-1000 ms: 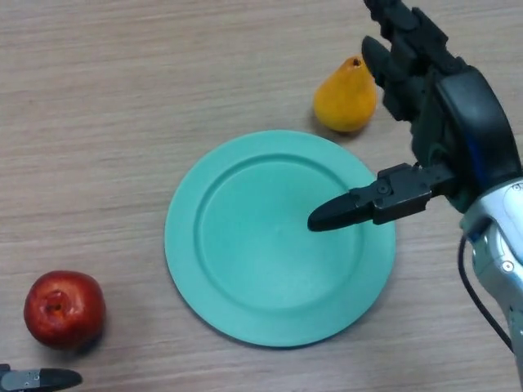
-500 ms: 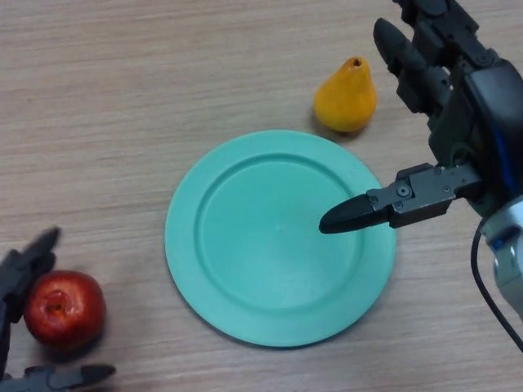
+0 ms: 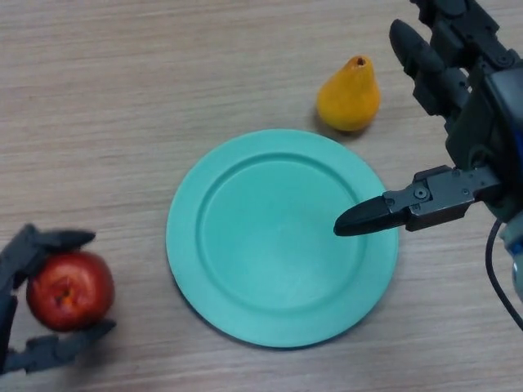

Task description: Pick up the red apple and place it on the plate

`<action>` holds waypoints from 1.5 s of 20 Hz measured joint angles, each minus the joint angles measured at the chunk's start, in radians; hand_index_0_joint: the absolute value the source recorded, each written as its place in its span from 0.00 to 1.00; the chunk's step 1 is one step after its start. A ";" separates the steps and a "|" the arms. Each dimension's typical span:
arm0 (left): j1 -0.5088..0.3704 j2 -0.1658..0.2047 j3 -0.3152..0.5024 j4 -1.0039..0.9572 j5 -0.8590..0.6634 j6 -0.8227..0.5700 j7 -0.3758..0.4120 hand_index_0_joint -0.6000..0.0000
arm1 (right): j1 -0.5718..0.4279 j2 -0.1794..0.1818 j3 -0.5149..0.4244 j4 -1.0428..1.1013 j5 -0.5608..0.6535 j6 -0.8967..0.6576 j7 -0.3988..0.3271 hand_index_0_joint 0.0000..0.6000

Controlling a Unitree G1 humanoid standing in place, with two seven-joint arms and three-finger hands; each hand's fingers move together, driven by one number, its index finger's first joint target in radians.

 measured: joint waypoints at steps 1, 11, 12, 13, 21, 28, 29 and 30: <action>-0.006 -0.003 -0.001 -0.034 -0.001 0.021 -0.012 0.00 | 0.000 -0.003 0.000 0.000 0.000 0.000 0.000 0.00; -0.265 -0.074 -0.368 -0.127 0.013 0.406 -0.120 0.00 | 0.024 -0.017 -0.058 -0.030 -0.001 0.026 0.001 0.00; -0.296 -0.089 -0.401 -0.075 0.045 0.406 -0.107 0.00 | 0.050 -0.028 -0.068 -0.031 -0.001 0.026 0.010 0.00; -0.311 -0.091 -0.422 -0.044 0.059 0.405 -0.107 0.00 | 0.065 -0.038 -0.078 -0.031 0.000 0.039 0.022 0.00; -0.344 -0.096 -0.430 -0.028 0.076 0.543 -0.198 1.00 | 0.095 -0.074 -0.121 0.037 0.005 0.030 0.075 0.00; -0.260 0.002 -0.282 -0.408 0.090 0.605 -0.327 1.00 | 0.070 -0.080 -0.159 0.108 0.021 0.020 0.088 0.00; -0.236 0.016 -0.222 -0.442 0.032 0.603 -0.349 1.00 | 0.069 -0.083 -0.166 0.125 0.029 -0.003 0.087 0.00; -0.207 0.035 -0.137 -0.475 -0.060 0.609 -0.363 1.00 | 0.073 -0.091 -0.179 0.135 0.038 -0.024 0.088 0.00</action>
